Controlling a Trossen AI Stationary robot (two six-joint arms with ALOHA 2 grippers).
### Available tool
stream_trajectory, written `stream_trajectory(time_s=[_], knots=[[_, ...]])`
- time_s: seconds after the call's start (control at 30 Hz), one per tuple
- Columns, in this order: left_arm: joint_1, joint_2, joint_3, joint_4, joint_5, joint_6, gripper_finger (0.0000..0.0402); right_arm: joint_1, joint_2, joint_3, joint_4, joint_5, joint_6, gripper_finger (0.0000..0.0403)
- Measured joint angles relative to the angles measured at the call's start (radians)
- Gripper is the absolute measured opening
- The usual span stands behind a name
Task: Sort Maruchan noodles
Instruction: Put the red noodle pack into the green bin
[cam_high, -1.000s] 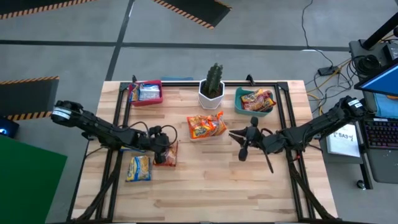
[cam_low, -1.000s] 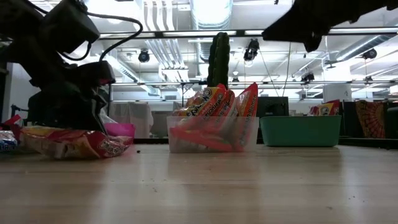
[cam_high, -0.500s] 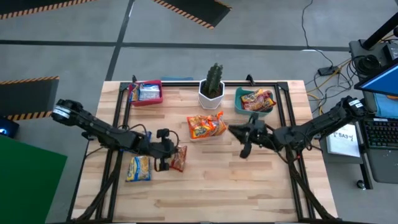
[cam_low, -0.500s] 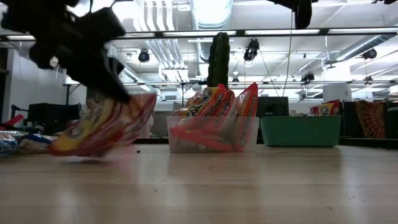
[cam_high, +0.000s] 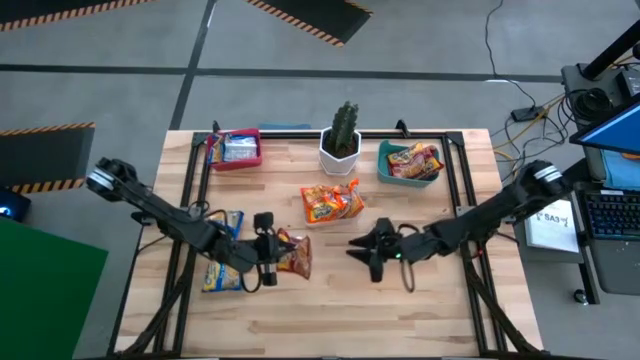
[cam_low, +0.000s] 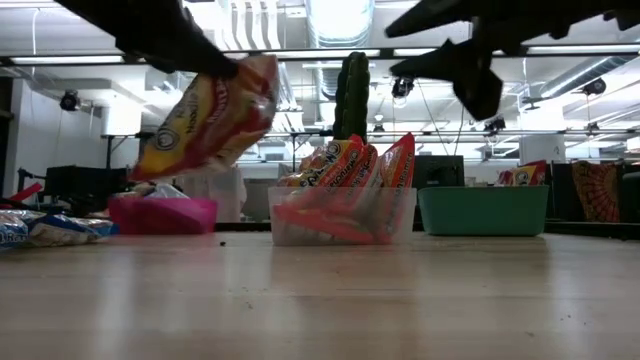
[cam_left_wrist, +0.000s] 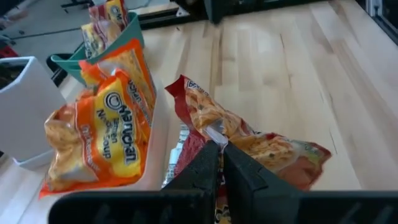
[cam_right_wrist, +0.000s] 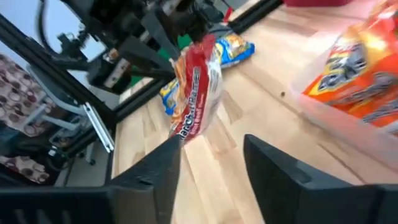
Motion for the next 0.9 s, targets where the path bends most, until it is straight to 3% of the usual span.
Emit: stream_trajectory(time_s=[0.23, 0.4, 0.63, 0.9], knots=[[-0.001, 0.089, 0.054, 0.059, -0.058, 0.009, 0.0000, 0.002, 0.185, 0.186, -0.053, 0.001, -0.039, 0.0226], [-0.001, 0.149, 0.109, 0.066, -0.080, 0.003, 0.0000, -0.001, 0.279, 0.337, -0.241, 0.038, -0.033, 0.0248], [-0.003, 0.200, 0.147, 0.087, -0.083, 0.020, 0.0000, -0.005, 0.378, 0.558, -0.584, 0.111, 0.018, 0.0249], [-0.018, 0.203, 0.146, 0.180, -0.090, 0.056, 0.0000, -0.005, 0.448, 0.659, -0.610, 0.102, -0.031, 0.0245]])
